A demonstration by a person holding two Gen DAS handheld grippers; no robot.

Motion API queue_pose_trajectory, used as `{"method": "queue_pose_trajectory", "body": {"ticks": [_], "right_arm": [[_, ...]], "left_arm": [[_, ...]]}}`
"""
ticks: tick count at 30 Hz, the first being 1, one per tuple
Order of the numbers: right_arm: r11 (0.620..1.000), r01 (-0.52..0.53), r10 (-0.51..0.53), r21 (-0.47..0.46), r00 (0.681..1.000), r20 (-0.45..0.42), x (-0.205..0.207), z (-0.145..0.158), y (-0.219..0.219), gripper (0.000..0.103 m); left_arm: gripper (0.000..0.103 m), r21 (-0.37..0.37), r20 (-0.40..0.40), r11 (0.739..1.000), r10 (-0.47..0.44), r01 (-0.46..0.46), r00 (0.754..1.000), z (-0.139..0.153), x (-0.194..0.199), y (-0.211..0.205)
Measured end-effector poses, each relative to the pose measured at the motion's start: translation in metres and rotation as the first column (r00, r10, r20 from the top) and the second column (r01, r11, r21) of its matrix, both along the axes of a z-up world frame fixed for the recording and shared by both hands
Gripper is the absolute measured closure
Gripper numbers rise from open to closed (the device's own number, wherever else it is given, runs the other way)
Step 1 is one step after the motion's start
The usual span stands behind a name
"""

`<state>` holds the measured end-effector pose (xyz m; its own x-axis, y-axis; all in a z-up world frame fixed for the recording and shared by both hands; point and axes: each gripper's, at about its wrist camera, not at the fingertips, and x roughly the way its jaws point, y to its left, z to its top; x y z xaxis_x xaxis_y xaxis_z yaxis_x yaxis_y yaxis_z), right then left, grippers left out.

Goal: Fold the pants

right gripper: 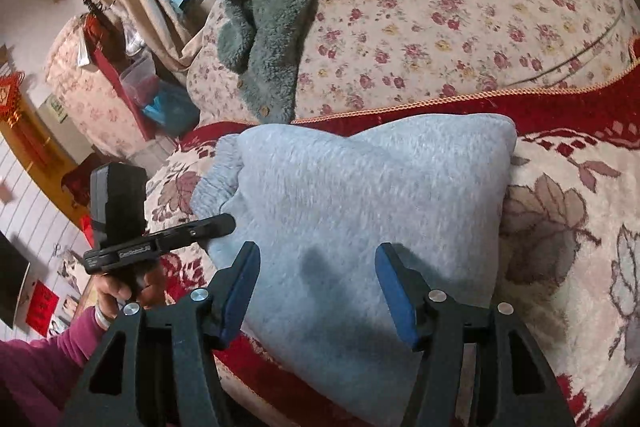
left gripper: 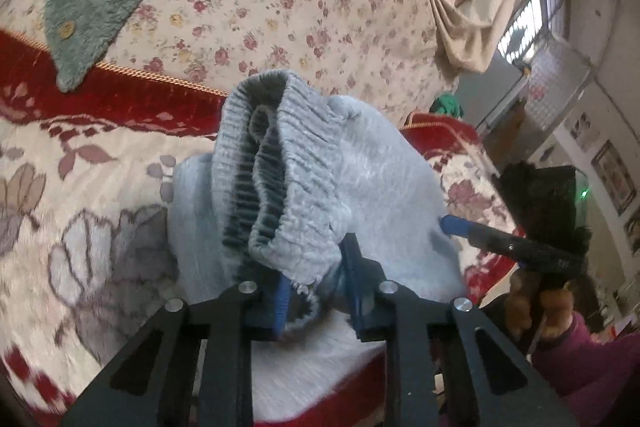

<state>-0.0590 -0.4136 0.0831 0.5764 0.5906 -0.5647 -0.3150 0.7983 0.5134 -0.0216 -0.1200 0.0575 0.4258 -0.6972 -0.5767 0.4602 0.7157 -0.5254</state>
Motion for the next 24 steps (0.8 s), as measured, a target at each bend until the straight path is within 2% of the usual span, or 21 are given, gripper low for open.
{"method": "queue_pose_trajectory", "body": {"ticks": [4, 9, 12, 13, 14, 16, 18, 19, 20, 22, 24], "right_arm": [[0.998, -0.069, 0.069, 0.004, 0.997, 0.033, -0.005, 0.010, 0.015, 0.036], [0.994, -0.106, 0.108, -0.019, 0.990, 0.096, -0.001, 0.020, 0.032, 0.032], [0.995, -0.098, 0.099, -0.007, 0.990, 0.102, 0.014, 0.008, 0.037, 0.028], [0.995, -0.104, 0.104, -0.006, 0.990, 0.093, 0.019, 0.000, 0.039, 0.027], [0.994, -0.100, 0.103, -0.030, 0.990, 0.093, 0.024, -0.010, 0.044, 0.027], [0.979, -0.085, 0.109, -0.183, 0.986, 0.127, 0.030, -0.029, 0.061, 0.027], [0.964, -0.077, 0.116, -0.254, 0.983, 0.141, 0.033, -0.037, 0.069, 0.021], [0.967, -0.070, 0.106, -0.244, 0.985, 0.139, 0.034, -0.036, 0.067, 0.021], [0.970, -0.074, 0.107, -0.233, 0.986, 0.130, 0.034, -0.034, 0.064, 0.020], [0.971, -0.086, 0.114, -0.222, 0.987, 0.115, 0.032, -0.025, 0.056, 0.020], [0.984, -0.076, 0.094, -0.161, 0.990, 0.104, 0.024, -0.014, 0.040, 0.020]], "left_arm": [[0.082, -0.008, 0.002, 0.999, 0.045, -0.045, 0.999, 0.003, -0.028, 0.010], [0.083, -0.063, -0.051, 0.989, 0.134, -0.137, 0.990, -0.008, -0.062, 0.034], [0.084, -0.114, -0.118, 0.976, 0.170, -0.184, 0.978, -0.033, -0.068, 0.045], [0.084, -0.115, -0.110, 0.974, 0.182, -0.194, 0.977, -0.037, -0.066, 0.045], [0.084, -0.112, -0.096, 0.974, 0.187, -0.197, 0.978, -0.038, -0.064, 0.044], [0.082, -0.067, -0.019, 0.979, 0.193, -0.193, 0.981, -0.028, -0.060, 0.033], [0.077, -0.003, 0.029, 0.980, 0.197, -0.197, 0.980, -0.017, -0.055, 0.023], [0.065, 0.042, 0.058, 0.978, 0.201, -0.204, 0.978, -0.009, -0.053, 0.018], [0.049, 0.072, 0.078, 0.975, 0.203, -0.209, 0.976, -0.002, -0.052, 0.015], [0.030, 0.111, 0.131, 0.967, 0.214, -0.229, 0.968, 0.016, -0.057, 0.015], [0.027, 0.121, 0.184, 0.961, 0.224, -0.248, 0.957, 0.035, -0.065, 0.018]]}}
